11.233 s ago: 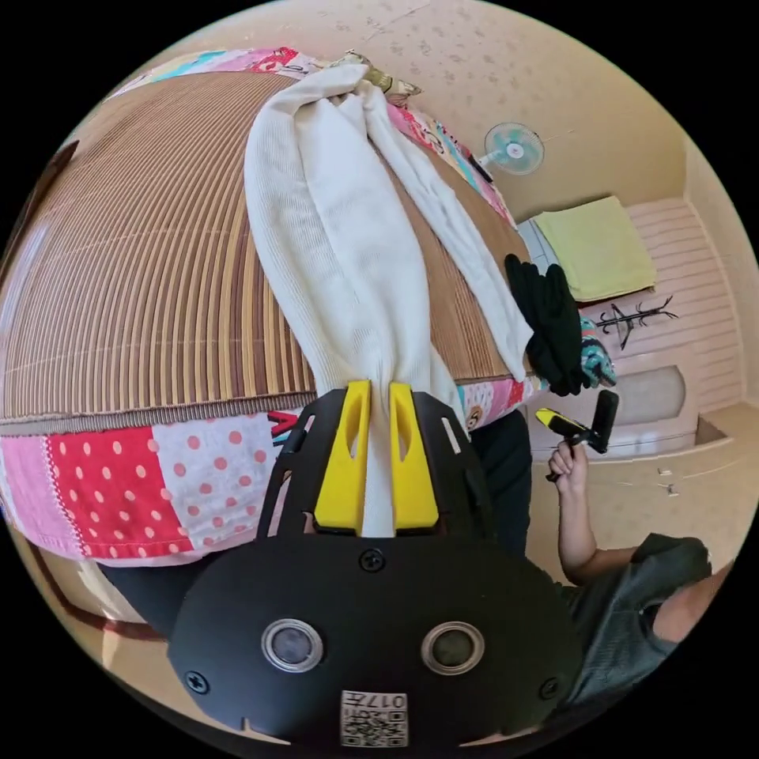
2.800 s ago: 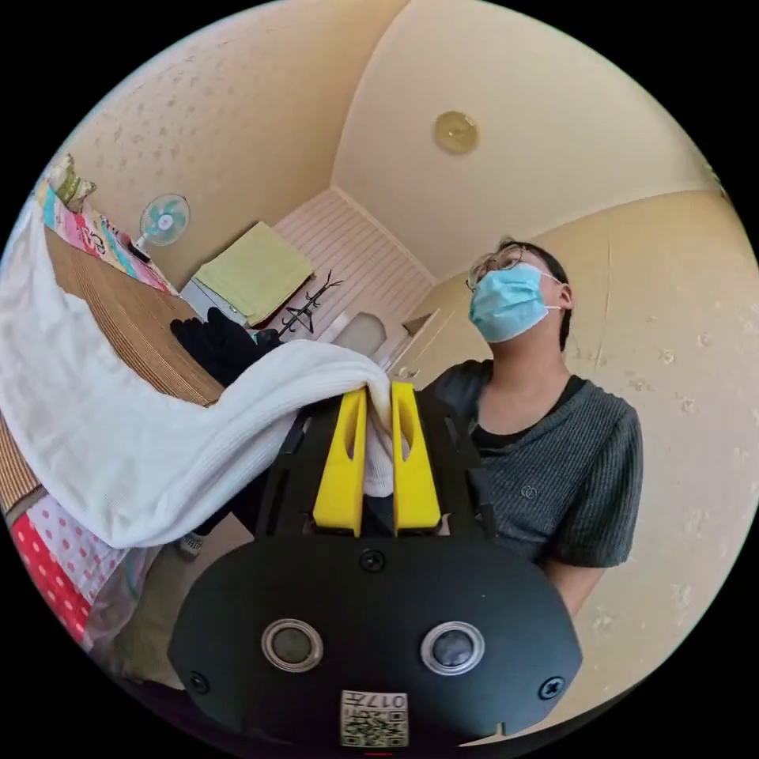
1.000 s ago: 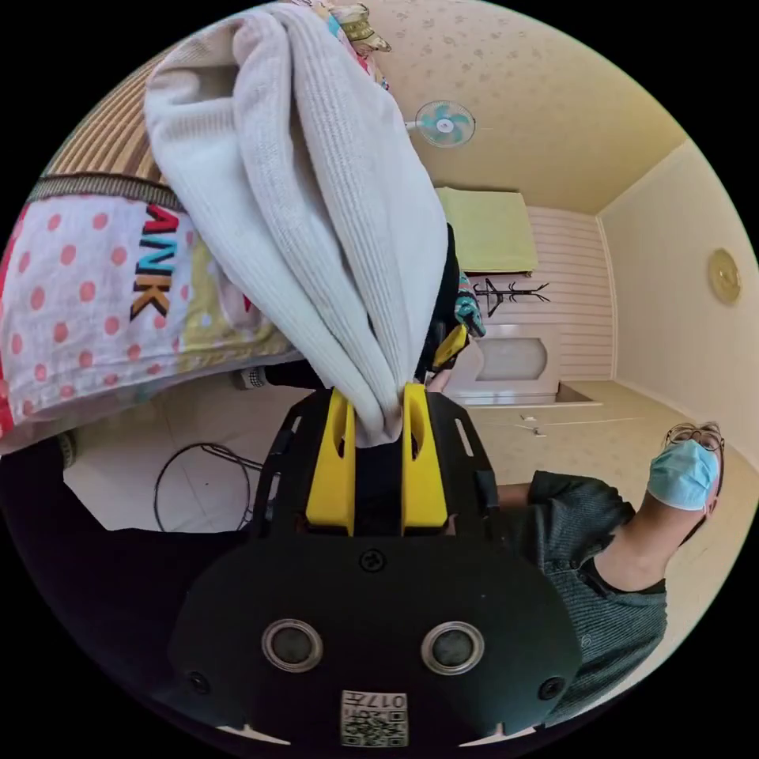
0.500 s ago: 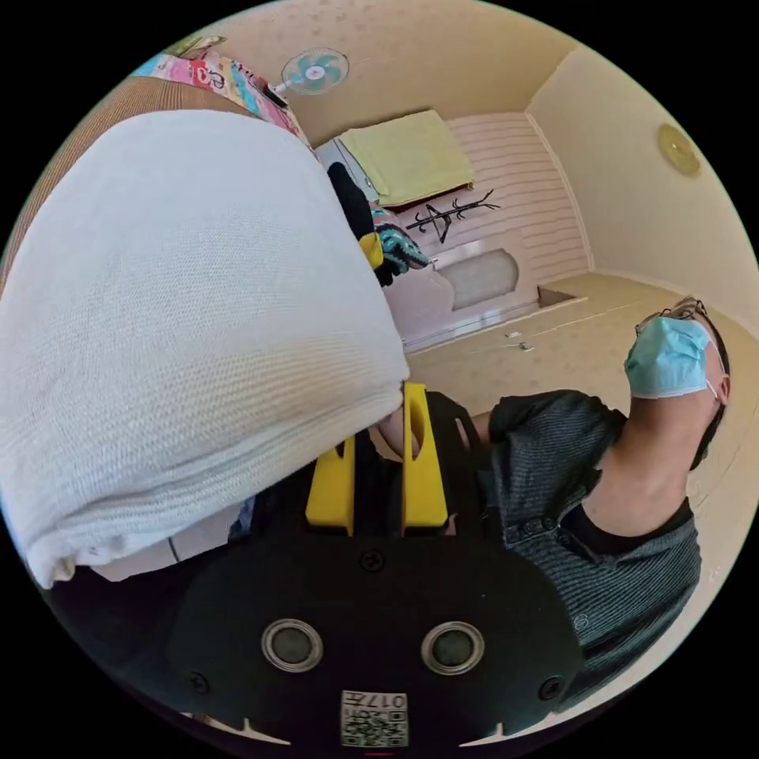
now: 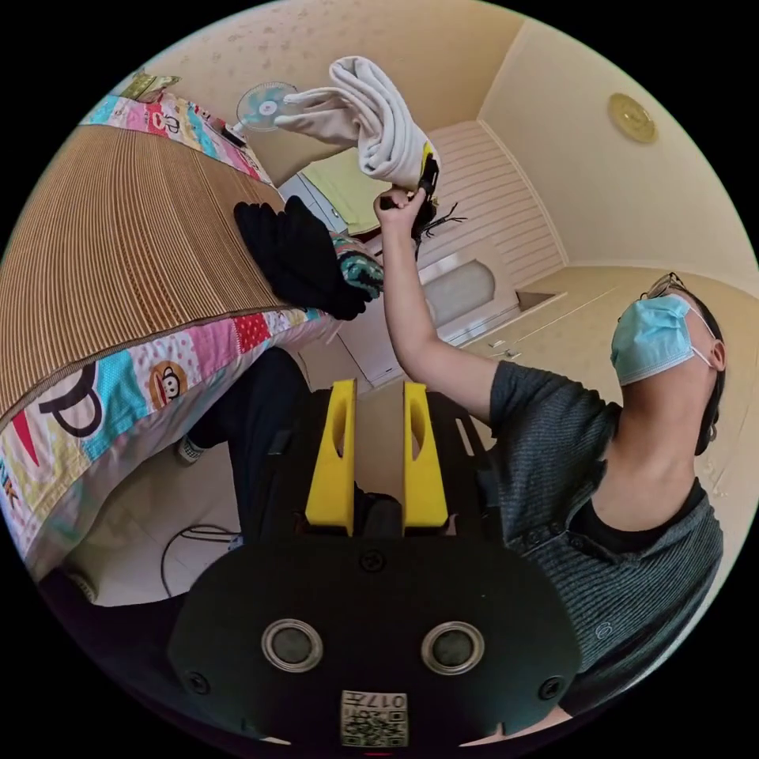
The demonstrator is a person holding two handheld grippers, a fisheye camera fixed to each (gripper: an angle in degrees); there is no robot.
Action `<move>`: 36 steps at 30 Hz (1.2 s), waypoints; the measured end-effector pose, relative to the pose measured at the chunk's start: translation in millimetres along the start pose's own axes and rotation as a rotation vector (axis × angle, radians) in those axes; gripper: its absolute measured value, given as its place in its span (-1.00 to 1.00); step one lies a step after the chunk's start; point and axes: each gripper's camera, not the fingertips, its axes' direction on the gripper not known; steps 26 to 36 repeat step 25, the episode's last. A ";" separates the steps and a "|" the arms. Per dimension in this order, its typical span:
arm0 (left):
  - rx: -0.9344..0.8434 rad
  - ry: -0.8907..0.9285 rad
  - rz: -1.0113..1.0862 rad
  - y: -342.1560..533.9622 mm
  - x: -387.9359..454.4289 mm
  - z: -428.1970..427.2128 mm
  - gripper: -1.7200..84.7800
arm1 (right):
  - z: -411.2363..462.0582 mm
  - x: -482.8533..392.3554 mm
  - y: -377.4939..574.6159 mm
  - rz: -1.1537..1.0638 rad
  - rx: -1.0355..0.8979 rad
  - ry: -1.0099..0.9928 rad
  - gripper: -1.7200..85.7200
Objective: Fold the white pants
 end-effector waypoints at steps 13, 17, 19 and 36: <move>0.090 -0.182 -0.159 55.4 20.0 -21.7 -0.73 | -155.9 119.1 225.6 0.681 0.205 0.151 -0.71; 0.127 -0.291 -0.161 70.8 41.3 -24.9 -0.72 | -188.0 43.3 296.8 0.679 0.170 0.245 -0.90; 0.102 -0.412 -0.172 82.0 51.2 -23.1 -0.69 | -204.8 11.1 324.0 0.670 0.159 0.261 -0.92; 0.123 -0.749 -0.174 122.0 72.5 -30.6 -0.70 | -250.0 -116.8 364.1 0.551 0.220 0.435 -0.95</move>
